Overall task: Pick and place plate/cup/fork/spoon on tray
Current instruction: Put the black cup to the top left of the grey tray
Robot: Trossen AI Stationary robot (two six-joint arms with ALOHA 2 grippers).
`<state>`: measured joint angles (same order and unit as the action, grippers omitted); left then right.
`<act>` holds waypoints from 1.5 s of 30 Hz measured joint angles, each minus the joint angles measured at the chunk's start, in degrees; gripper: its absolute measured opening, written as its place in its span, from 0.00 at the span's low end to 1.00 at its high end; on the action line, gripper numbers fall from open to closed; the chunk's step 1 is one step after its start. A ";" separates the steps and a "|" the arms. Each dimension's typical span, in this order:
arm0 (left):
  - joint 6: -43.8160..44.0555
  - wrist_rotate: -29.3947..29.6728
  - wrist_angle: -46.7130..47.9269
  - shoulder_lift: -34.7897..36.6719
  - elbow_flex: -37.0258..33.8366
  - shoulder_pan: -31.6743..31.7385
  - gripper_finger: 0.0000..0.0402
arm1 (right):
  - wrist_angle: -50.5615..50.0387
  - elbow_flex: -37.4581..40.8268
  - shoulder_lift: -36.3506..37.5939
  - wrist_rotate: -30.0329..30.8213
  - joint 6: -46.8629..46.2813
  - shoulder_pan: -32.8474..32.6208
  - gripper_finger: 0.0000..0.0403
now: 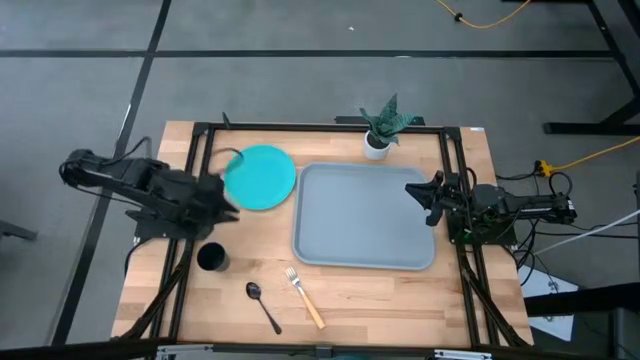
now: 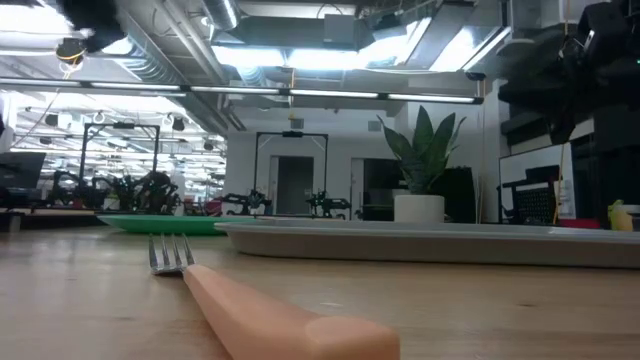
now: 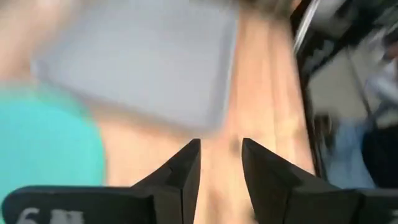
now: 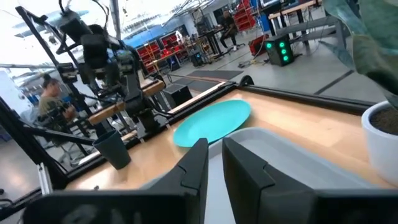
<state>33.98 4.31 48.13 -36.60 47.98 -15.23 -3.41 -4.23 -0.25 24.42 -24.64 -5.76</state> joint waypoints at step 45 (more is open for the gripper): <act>16.86 -8.66 0.06 -12.70 -17.91 -12.19 0.27 | -5.35 0.02 0.00 -0.06 -1.94 0.00 0.13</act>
<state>50.84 -4.35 48.19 -49.30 30.07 -27.42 -8.75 -4.21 -0.25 24.36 -26.59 -5.76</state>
